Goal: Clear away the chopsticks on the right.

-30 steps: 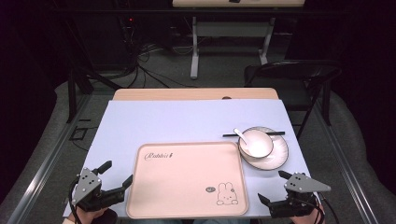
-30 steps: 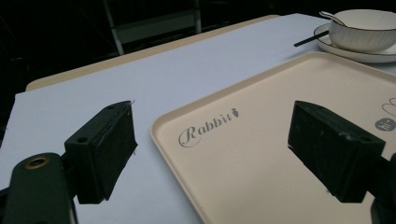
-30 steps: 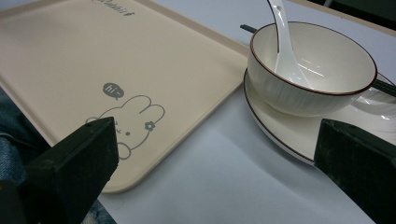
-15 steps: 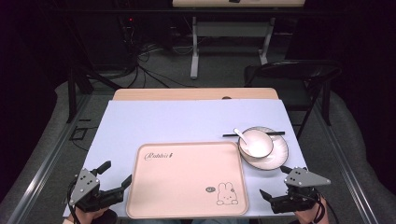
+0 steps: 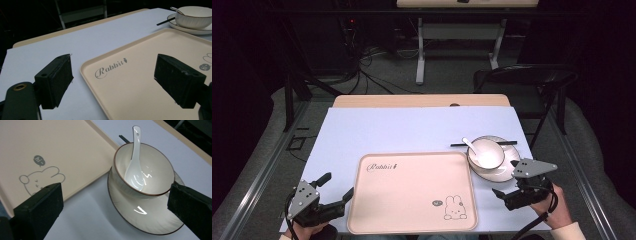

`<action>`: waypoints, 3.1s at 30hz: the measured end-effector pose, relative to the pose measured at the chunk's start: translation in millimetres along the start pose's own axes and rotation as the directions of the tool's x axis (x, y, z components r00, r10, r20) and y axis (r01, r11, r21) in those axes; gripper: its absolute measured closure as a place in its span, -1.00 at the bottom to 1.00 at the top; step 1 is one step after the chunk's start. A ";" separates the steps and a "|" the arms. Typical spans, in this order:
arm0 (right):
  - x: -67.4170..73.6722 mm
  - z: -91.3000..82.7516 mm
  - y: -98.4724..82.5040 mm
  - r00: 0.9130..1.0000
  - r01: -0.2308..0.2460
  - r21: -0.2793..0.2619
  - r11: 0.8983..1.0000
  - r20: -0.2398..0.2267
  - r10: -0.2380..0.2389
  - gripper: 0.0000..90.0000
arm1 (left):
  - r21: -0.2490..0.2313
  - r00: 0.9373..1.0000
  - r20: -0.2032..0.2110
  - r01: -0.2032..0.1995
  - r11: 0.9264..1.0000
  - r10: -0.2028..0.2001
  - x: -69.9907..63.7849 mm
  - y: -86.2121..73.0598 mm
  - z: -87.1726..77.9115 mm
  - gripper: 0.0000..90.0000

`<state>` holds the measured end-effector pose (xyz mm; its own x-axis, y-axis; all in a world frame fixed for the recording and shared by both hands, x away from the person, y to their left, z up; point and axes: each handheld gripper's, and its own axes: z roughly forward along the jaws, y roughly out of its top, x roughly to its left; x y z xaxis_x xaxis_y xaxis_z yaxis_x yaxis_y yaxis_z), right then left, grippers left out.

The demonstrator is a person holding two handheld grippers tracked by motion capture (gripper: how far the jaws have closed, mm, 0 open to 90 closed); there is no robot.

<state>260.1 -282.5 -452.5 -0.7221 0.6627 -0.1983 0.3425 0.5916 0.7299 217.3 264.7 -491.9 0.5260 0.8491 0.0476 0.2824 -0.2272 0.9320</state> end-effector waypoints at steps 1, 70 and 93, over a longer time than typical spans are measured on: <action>-5.1 1.2 2.5 1.000 0.024 0.010 1.000 0.009 -0.024 -1.00 | 0.000 1.000 0.000 0.000 1.000 0.000 0.2 0.0 0.0 -0.67; -161.9 98.9 65.6 0.900 0.431 0.476 0.766 -0.284 -0.331 -0.62 | 0.005 1.000 0.001 0.006 1.000 -0.006 0.8 0.3 1.1 -0.67; -146.1 146.2 46.6 0.850 0.527 0.561 0.638 -0.332 -0.409 0.55 | 0.004 1.000 -0.005 0.009 1.000 -0.009 0.9 0.2 1.2 -0.67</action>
<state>469.4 -284.6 -485.2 -0.9536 0.1686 -0.2495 0.1756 0.9844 -0.0059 218.8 264.8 -492.1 0.5192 0.8537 0.0409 0.2907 -0.2214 0.9309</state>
